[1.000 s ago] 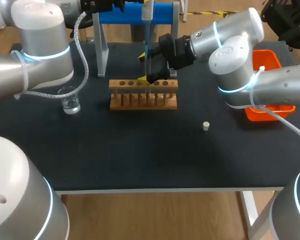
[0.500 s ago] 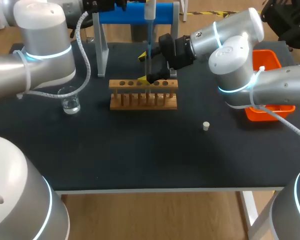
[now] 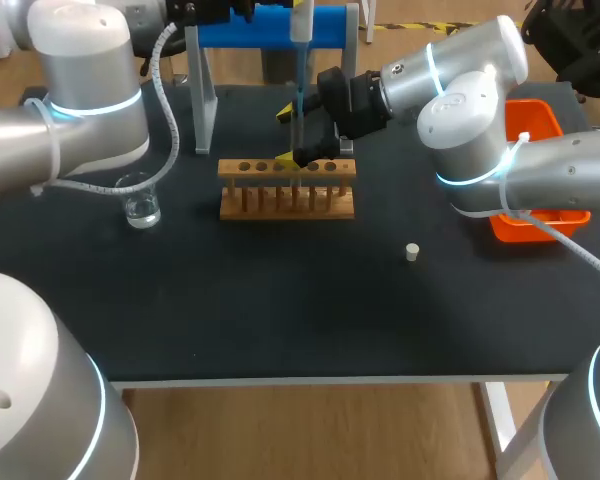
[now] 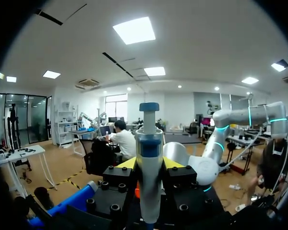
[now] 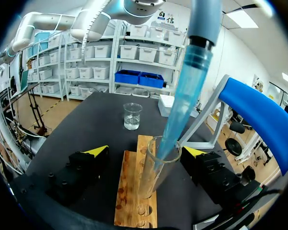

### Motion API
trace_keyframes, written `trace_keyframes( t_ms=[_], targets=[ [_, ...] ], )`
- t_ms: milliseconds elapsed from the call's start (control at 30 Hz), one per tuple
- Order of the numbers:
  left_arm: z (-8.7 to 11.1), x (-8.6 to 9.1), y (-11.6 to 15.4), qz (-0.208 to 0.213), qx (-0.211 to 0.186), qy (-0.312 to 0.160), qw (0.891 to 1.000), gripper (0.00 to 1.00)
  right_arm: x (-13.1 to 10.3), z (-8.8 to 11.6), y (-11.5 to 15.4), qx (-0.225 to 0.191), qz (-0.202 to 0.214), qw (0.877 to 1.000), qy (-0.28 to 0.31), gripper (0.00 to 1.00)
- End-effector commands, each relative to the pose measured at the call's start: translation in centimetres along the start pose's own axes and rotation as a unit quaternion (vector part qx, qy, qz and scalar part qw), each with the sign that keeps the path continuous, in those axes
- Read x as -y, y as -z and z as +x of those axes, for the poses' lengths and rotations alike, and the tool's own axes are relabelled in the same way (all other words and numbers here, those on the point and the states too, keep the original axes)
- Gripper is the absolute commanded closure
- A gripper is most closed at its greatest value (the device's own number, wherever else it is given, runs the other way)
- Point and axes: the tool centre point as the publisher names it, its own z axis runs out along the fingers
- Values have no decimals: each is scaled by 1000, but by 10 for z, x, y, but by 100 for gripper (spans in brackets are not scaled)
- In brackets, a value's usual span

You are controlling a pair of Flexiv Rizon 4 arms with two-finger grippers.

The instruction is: Invert the test tube, pick up the pipette, mount the tip to pipette, aspirate from beaker and dispense into the tube, eject the tip, return the pipette, and cap with the stopper.

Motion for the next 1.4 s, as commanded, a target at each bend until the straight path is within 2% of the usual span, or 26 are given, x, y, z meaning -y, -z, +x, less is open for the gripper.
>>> trace_keyframes(
  t_ms=[33, 600, 1400],
  targets=[
    [0, 3, 6, -13, -2, 0, 1000, 100, 0, 0, 1, -1, 1, 1000, 0, 0],
    [-1, 0, 3, -11, 2, -18, 1000, 100, 0, 0, 1, -1, 1, 1000, 0, 0],
    [12, -6, 1, -1, 1, -42, 999, 100, 0, 0, 1, -1, 1, 1000, 0, 0]
  ],
)
